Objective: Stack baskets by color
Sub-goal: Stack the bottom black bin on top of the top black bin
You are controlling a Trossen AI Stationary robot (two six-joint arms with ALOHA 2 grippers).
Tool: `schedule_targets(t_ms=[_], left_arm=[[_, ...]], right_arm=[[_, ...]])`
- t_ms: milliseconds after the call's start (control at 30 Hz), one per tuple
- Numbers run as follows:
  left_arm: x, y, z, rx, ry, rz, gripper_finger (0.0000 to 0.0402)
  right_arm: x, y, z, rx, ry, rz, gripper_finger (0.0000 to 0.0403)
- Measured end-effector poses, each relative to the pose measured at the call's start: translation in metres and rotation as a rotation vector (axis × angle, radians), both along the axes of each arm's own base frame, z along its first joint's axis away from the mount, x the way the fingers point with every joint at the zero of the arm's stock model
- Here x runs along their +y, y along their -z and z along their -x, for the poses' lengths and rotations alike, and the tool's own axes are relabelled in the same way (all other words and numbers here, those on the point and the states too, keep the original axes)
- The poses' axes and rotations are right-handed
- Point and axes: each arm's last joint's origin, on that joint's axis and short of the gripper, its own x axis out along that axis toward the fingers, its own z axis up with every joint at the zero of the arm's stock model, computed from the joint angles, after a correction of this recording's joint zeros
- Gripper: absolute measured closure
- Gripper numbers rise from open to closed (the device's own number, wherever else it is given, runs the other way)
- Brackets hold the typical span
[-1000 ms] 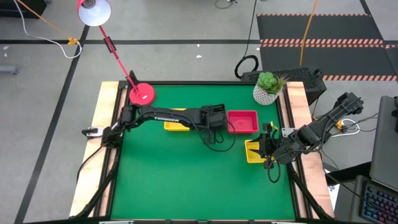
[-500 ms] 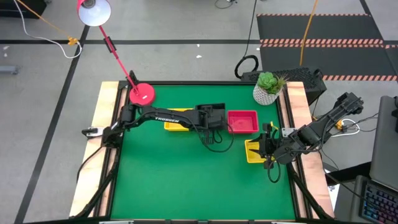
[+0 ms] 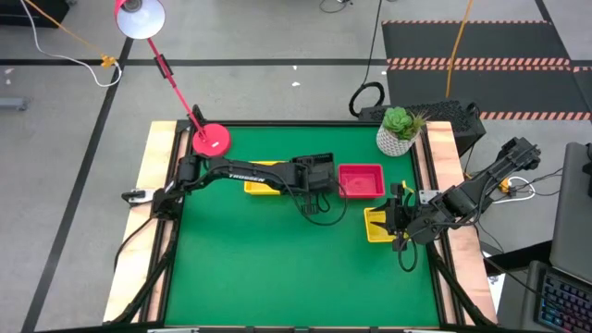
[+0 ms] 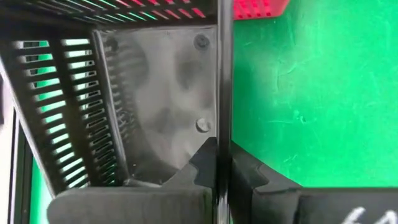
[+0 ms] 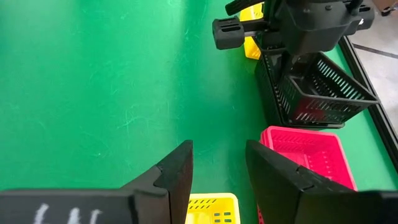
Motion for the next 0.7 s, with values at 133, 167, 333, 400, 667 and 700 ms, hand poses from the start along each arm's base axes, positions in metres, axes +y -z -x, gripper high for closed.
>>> schedule_targets(t_ms=[133,167,333,400,667,700], left_arm=[[0.0,0.0,0.0,0.003,0.008,-0.003,0.0392],[0.0,0.0,0.0,0.004,0.01,-0.004,0.0394],[0.0,-0.013,0.004,-0.015,0.013,-0.007,0.0387],[0.0,-0.015,0.005,-0.011,0.012,-0.007,0.0384],[0.001,-0.027,0.013,-0.006,-0.015,0.009,0.0386],[0.002,-0.028,0.012,-0.02,-0.016,0.012,0.0384]], right_arm=[[0.0,0.0,0.0,0.0,0.0,0.0,0.0259],[0.0,0.0,0.0,0.0,0.0,0.0,0.0259],[0.0,0.0,0.0,0.0,0.0,0.0,0.0259],[0.0,0.0,0.0,0.0,0.0,0.0,0.0259],[0.0,0.0,0.0,-0.001,0.0,0.0,0.0259],[0.0,0.0,0.0,-0.001,0.001,0.0,0.0259]])
